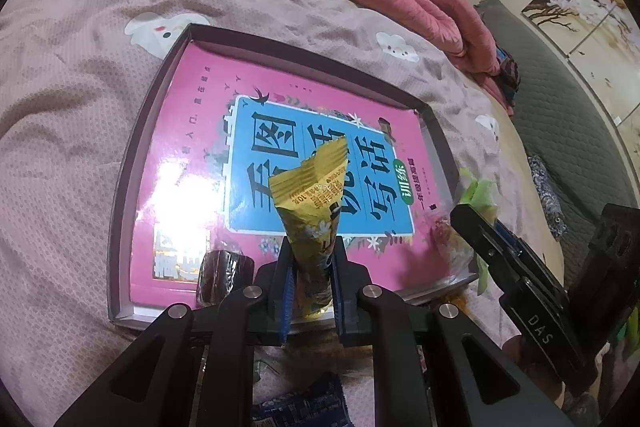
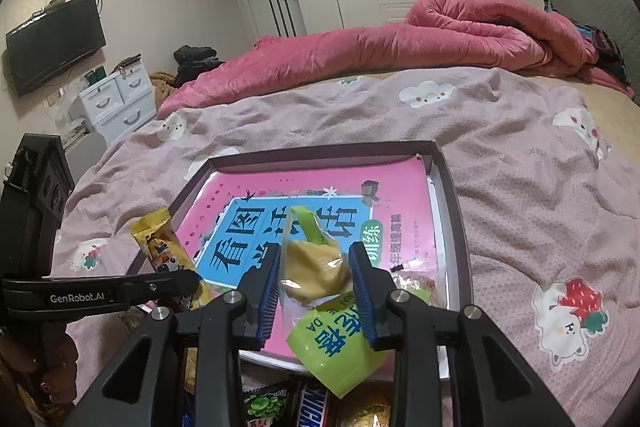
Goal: Organize snacks
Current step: 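Carry the yellow packet over the tray with the left tool while the right tool carries the green bag, then lower the yellow packet into the tray with the left tool while the right tool releases the green bag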
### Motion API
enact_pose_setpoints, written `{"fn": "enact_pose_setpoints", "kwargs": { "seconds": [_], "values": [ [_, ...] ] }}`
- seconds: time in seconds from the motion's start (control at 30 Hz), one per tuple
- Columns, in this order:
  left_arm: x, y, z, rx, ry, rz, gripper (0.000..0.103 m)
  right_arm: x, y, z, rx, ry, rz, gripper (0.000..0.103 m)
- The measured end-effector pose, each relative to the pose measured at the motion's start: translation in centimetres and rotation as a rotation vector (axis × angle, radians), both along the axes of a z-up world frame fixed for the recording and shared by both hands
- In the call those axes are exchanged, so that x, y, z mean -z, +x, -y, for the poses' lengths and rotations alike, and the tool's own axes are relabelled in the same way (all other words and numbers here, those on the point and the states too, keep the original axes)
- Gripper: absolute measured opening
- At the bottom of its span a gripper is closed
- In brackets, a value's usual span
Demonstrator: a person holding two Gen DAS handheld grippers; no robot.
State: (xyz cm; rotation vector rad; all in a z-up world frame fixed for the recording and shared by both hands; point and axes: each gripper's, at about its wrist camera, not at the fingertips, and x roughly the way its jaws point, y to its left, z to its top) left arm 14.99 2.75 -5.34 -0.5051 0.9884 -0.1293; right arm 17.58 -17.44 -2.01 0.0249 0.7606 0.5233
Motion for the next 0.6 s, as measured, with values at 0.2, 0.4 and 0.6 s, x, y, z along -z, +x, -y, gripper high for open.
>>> {"fn": "enact_pose_setpoints", "kwargs": {
  "seconds": [0.2,0.4,0.6],
  "values": [
    [0.0,-0.2,0.0,0.003,-0.005,-0.004,0.016,0.3,-0.3,-0.6,-0.019,-0.024,-0.006,0.034],
    [0.0,-0.3,0.0,0.001,-0.009,-0.006,0.016,0.8,-0.5,-1.0,-0.034,-0.039,-0.013,0.035],
    [-0.1,-0.3,-0.1,0.001,-0.01,-0.007,0.016,1.1,-0.8,-1.4,-0.056,-0.041,-0.023,0.035]
  ]
}}
